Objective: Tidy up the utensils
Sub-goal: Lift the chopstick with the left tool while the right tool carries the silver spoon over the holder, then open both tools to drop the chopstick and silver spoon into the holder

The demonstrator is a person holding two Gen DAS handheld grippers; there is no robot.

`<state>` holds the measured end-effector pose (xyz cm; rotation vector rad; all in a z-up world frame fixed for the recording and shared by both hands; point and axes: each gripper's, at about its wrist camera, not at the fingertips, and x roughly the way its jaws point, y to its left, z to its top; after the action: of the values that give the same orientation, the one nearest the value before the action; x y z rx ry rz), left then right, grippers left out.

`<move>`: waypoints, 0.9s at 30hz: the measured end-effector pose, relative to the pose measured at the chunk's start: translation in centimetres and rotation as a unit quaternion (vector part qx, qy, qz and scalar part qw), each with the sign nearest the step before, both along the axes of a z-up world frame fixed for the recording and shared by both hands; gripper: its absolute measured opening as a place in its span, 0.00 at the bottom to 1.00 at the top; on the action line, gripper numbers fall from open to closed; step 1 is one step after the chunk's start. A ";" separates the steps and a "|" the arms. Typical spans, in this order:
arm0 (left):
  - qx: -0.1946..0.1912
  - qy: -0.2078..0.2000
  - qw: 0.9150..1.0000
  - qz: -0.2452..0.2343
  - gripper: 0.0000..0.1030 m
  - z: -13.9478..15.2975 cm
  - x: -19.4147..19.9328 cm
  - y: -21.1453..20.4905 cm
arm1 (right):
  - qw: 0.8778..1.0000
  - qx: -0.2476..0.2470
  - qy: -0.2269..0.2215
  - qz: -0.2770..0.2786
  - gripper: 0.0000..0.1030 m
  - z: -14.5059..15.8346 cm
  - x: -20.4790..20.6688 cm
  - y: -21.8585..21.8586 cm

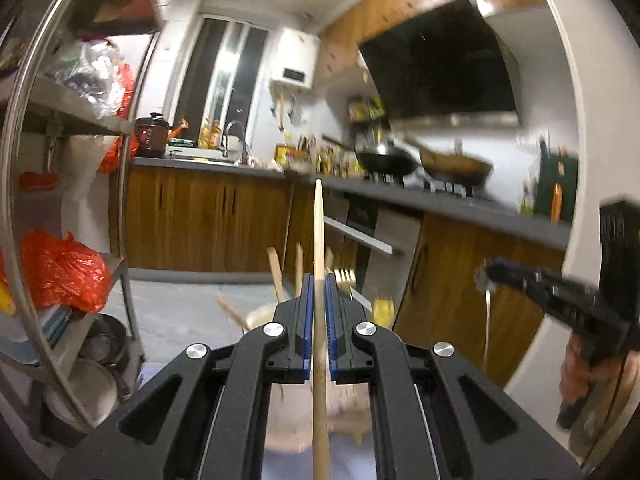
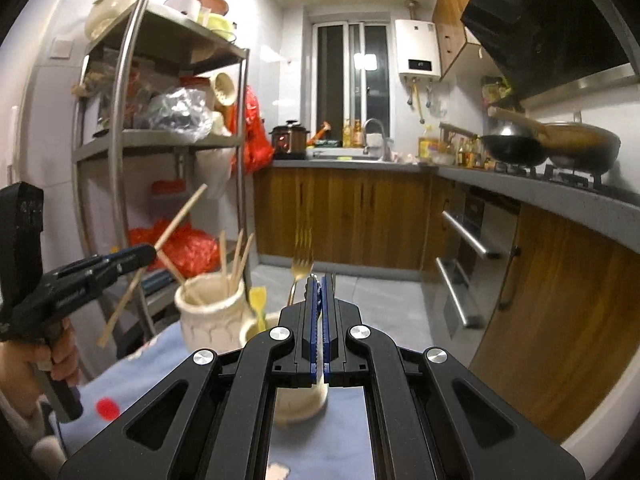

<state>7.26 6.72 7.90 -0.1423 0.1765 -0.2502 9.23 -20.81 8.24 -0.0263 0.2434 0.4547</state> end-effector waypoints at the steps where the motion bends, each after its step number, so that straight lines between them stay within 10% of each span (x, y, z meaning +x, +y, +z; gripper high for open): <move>1: -0.015 -0.004 1.000 0.000 0.05 0.4 0.8 0.5 | 1.000 0.003 -0.002 -0.005 0.02 0.2 0.4 0.1; 13: -0.081 -0.028 0.996 0.010 0.05 0.4 7.7 0.7 | 0.993 0.014 -0.065 -0.093 0.02 1.9 4.8 2.5; 27: 0.020 -0.088 0.995 0.043 0.05 -2.3 8.1 -3.1 | 0.985 -0.033 -0.114 -0.128 0.02 -1.0 6.0 4.5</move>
<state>15.33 3.63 5.56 -0.0873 0.0002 -0.1725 15.27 -16.28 7.20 -0.1103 0.0344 0.1856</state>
